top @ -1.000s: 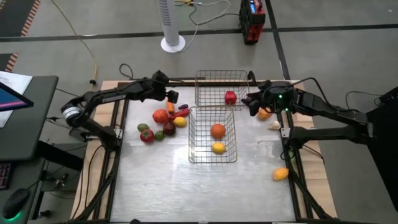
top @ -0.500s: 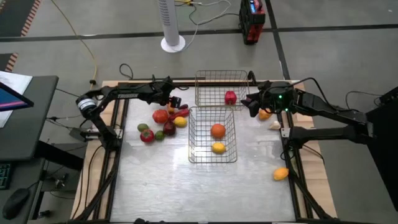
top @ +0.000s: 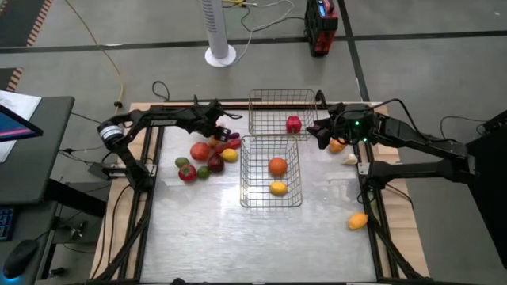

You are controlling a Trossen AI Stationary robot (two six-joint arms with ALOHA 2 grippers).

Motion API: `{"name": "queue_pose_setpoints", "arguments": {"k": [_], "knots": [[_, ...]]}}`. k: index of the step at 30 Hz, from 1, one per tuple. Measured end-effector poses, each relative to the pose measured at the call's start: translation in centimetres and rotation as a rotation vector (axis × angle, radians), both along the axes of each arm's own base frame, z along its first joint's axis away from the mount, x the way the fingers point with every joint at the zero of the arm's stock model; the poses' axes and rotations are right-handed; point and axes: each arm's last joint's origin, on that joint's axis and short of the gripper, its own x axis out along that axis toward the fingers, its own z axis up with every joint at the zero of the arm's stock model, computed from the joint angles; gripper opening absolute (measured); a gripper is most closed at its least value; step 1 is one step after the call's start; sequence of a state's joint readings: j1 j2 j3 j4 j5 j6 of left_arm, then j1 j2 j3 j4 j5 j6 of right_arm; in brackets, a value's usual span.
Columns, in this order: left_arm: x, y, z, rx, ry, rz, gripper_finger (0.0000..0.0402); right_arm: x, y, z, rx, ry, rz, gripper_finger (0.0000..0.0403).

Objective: Sort produce into baskets
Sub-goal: Put the orange chili pepper into the top wire basket

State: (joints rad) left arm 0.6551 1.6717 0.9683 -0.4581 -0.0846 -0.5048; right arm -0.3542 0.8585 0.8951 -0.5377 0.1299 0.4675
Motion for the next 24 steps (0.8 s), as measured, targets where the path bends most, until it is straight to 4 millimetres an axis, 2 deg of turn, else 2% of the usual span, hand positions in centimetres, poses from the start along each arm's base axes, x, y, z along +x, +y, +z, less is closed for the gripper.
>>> {"name": "queue_pose_setpoints", "arguments": {"k": [2, 6, 10, 13, 15, 18, 21, 24], "knots": [[-0.1, 0.0, 1.4, 0.025, -0.048, -0.021, 0.0123, 0.0, 0.0, 0.0, 0.000, 0.000, 0.000, 0.0265], [0.0, -0.1, 5.7, 0.142, -0.213, -0.067, 0.0067, 0.0, 0.0, 0.0, -0.003, 0.002, 0.000, 0.0265], [0.2, -1.0, 9.7, 0.230, -0.439, -0.155, 0.0030, 0.0, 0.0, 0.0, -0.009, 0.005, 0.003, 0.0265], [0.1, -2.0, 11.3, 0.287, -0.473, -0.220, 0.0013, 0.0, 0.0, 0.0, -0.019, 0.010, 0.009, 0.0265], [0.0, -2.4, 11.3, 0.327, -0.421, -0.238, 0.0008, 0.0, -0.1, 0.0, -0.019, 0.009, 0.008, 0.0265], [-0.1, -2.4, 10.3, 0.349, -0.285, -0.207, 0.0016, 0.0, -0.1, 0.0, -0.020, 0.007, 0.008, 0.0265], [0.1, -1.5, 8.2, 0.309, -0.173, -0.199, 0.0049, 0.0, -0.1, 0.0, -0.020, 0.007, 0.008, 0.0265], [0.5, -0.4, 6.4, 0.223, -0.188, -0.275, 0.0099, 0.0, 0.0, 0.0, -0.019, 0.006, 0.008, 0.0265]]}}
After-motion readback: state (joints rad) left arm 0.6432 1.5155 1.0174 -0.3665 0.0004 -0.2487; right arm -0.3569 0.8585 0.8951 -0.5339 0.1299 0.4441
